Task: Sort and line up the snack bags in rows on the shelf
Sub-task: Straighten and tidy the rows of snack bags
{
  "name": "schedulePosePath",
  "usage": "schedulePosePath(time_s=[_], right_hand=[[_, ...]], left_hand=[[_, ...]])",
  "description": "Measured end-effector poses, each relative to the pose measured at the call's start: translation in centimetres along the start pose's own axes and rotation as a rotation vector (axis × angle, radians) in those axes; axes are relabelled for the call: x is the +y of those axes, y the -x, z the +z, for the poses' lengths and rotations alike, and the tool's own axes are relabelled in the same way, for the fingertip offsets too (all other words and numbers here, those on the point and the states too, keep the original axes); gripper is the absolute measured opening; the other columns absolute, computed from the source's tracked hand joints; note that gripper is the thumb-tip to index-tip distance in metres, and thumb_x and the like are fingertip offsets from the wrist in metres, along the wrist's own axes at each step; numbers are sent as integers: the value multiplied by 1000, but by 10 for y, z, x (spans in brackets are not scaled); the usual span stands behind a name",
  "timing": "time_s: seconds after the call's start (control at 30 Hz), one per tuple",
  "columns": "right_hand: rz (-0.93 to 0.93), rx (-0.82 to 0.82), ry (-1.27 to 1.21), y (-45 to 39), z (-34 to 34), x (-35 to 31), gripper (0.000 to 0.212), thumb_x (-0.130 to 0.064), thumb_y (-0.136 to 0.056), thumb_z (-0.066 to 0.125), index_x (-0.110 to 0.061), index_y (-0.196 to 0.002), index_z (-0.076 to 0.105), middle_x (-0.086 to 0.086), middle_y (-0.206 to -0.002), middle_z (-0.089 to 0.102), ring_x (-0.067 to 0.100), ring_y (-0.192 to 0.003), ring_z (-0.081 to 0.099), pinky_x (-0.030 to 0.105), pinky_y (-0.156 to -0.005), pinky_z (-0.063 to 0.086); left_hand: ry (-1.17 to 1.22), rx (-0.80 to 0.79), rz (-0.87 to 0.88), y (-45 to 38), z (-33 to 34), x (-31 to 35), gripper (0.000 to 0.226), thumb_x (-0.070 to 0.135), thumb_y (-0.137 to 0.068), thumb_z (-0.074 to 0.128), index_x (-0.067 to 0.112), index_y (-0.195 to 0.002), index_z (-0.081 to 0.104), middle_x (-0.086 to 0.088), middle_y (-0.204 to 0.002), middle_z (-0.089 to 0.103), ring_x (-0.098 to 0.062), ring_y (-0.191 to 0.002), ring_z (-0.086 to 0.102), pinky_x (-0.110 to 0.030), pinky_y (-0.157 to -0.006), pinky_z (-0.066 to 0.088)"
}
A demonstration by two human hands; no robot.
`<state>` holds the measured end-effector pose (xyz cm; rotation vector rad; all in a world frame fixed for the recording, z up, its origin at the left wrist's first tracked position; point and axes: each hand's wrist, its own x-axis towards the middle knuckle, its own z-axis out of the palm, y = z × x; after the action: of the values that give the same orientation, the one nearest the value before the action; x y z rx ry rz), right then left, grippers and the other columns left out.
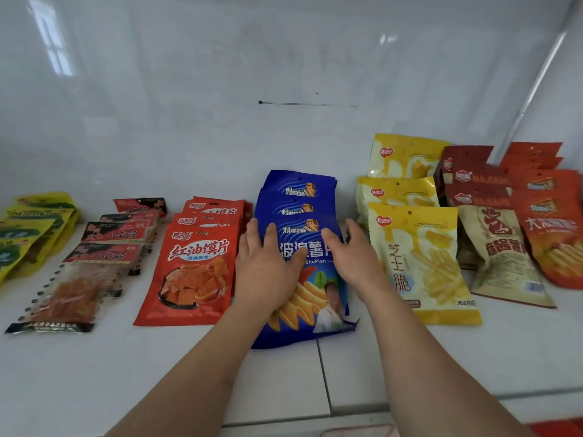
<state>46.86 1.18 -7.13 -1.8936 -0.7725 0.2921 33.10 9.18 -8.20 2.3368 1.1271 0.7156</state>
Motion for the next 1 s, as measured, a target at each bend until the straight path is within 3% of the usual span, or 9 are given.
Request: schedulePosePath(time_s=[0.17, 0.33, 0.4, 0.5, 0.6, 0.67, 0.8, 0.9, 1.0], right_hand=[[-107, 67, 209, 4, -27, -7, 55, -44, -102, 49, -16, -149, 44, 5, -151, 46, 20, -136, 46, 24, -95, 40], [-146, 243, 118, 8, -79, 6, 40, -37, -102, 52, -16, -136, 59, 0, -133, 63, 13, -119, 58, 21, -92, 39], [-141, 329, 81, 4, -105, 19, 39, -36, -102, 53, -17, -135, 60, 0, -132, 64, 10, -116, 58, 21, -90, 38], [-103, 376, 88, -8, -139, 44, 48, -41, -101, 53, -17, -142, 52, 2, -143, 56, 17, -129, 53, 29, -97, 40], [-27, 306, 66, -19, -158, 66, 59, -44, -99, 56, -15, -148, 43, 5, -150, 47, 25, -137, 45, 34, -102, 37], [22, 255, -6, -27, -165, 77, 64, -46, -98, 57, -13, -149, 39, 6, -151, 46, 28, -138, 44, 33, -101, 36], [147, 146, -114, -45, -166, 96, 83, -56, -94, 56, -14, -158, 23, 8, -160, 35, 30, -144, 36, 43, -114, 33], [179, 86, -192, -55, -162, 108, 78, -60, -90, 58, -16, -151, 36, 7, -148, 51, 30, -133, 50, 47, -110, 41], [205, 16, -230, -61, -163, 109, 68, -56, -93, 57, -16, -146, 42, 3, -138, 57, 29, -127, 55, 41, -104, 43]], left_hand=[[-57, 56, 142, 6, -3, 30, 72, 51, -99, 50, 18, -158, 24, -7, -169, 5, -30, -155, 2, -43, -124, 14], [74, -33, 226, 13, 19, 80, 68, 42, -101, 52, 18, -158, 25, -5, -169, 3, -26, -156, 0, -41, -125, 10], [191, -121, 169, 14, 30, 103, 71, 42, -101, 53, 18, -159, 21, -3, -169, 4, -23, -156, 2, -41, -126, 13], [406, -214, 4, 10, 52, 134, 70, 41, -99, 58, 17, -156, 27, -2, -164, 20, -25, -152, 21, -40, -121, 25], [555, -228, -177, 2, 75, 153, 62, 56, -84, 61, 28, -137, 47, 0, -146, 47, -24, -129, 52, -49, -109, 46], [603, -224, -248, -5, 94, 158, 62, 61, -78, 62, 29, -129, 51, 1, -131, 57, -22, -115, 61, -47, -99, 52], [672, -190, -359, -11, 109, 168, 26, 41, -94, 65, 28, -115, 55, 3, -110, 66, -19, -97, 66, -37, -86, 54], [646, -200, -410, -19, 118, 165, 54, 53, -84, 69, 26, -126, 49, 0, -116, 67, -23, -99, 68, -44, -90, 57], [610, -203, -418, -39, 135, 147, 77, 70, -64, 69, 30, -129, 53, 2, -114, 72, -24, -98, 72, -48, -89, 59]])
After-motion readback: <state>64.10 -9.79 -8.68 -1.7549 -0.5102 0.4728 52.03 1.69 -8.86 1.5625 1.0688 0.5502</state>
